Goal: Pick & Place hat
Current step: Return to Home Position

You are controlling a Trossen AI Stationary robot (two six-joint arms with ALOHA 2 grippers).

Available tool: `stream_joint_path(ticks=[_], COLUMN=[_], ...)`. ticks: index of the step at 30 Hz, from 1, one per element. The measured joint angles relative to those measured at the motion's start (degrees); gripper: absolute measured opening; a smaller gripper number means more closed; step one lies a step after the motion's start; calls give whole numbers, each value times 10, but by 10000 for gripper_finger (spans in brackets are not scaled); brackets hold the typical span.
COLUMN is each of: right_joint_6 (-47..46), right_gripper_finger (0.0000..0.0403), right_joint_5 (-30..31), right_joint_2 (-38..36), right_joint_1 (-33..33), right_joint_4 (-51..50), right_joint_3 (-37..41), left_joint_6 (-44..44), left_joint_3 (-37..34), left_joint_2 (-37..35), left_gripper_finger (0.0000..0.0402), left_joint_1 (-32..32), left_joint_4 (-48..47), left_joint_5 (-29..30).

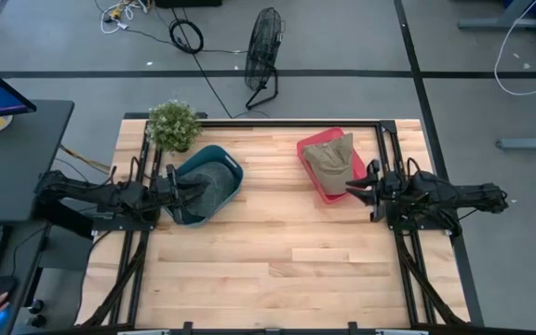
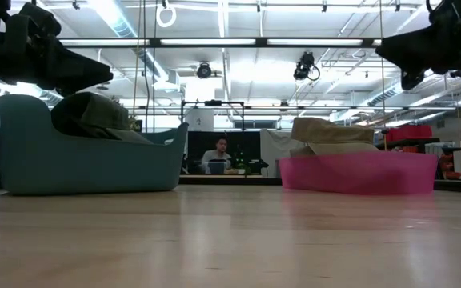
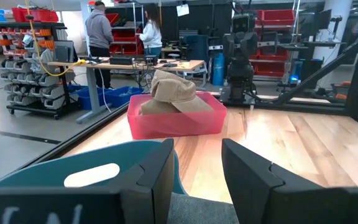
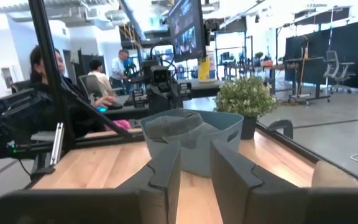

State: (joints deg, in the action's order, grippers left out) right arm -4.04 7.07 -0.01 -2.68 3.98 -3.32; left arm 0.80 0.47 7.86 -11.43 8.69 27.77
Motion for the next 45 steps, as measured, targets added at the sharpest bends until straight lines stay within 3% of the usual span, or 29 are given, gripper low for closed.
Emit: stream_joint_path(ticks=[45], right_joint_6=[15], right_gripper_finger=[91], right_joint_5=[-6], right_joint_2=[10], right_joint_1=[0], right_joint_4=[-24], right_joint_3=[24], left_joint_6=[0], left_joint_3=[-1], left_joint_2=[0], left_gripper_finger=[138], left_joint_1=[0], left_joint_4=[0], left_joint_5=[0])
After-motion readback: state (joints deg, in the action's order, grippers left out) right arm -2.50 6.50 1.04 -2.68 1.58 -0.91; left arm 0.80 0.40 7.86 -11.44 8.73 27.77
